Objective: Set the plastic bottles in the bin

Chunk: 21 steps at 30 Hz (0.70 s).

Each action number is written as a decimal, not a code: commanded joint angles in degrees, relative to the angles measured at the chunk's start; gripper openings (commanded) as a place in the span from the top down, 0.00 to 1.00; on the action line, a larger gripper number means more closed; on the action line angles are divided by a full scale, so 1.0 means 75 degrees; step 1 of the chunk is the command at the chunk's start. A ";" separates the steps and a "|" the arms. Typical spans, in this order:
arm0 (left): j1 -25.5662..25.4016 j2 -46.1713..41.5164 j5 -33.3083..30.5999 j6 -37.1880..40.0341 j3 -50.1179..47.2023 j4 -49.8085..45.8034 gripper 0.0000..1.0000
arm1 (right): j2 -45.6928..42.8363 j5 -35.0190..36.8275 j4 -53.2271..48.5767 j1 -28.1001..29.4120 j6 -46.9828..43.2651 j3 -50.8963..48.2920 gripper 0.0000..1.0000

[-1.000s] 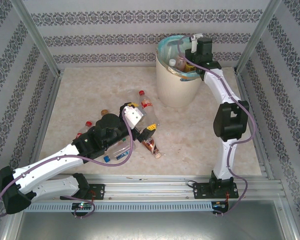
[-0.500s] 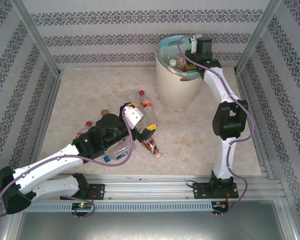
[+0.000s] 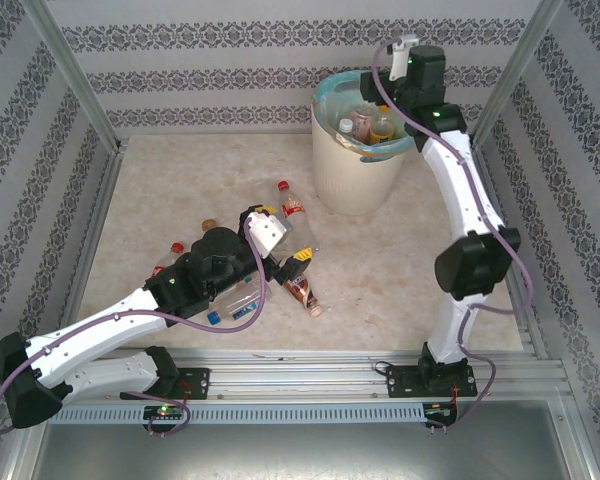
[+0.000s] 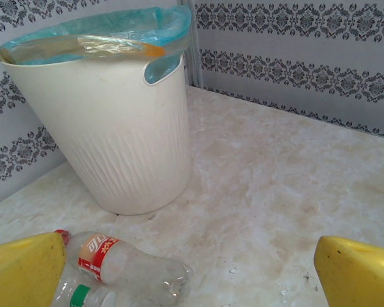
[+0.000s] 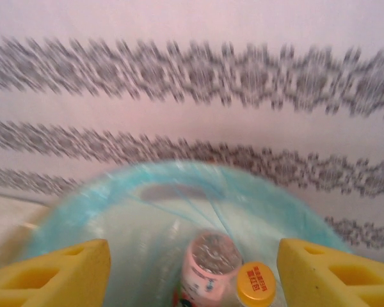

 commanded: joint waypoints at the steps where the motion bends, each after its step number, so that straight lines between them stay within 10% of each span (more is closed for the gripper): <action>1: -0.0094 -0.0180 -0.0208 -0.0032 0.0086 -0.0063 0.00 | -0.0939 -0.0306 0.0343 0.0120 0.0470 -0.0533 0.30; 12: -0.0002 0.0527 -0.1664 -0.1031 0.0839 -0.1784 0.00 | -0.4898 0.0522 0.1548 0.1305 0.1073 -0.5342 0.32; 21: 0.0297 0.2145 -0.1141 -0.2606 0.1933 -0.4028 0.02 | -0.7298 0.1742 0.1266 0.2157 0.1903 -0.8100 0.34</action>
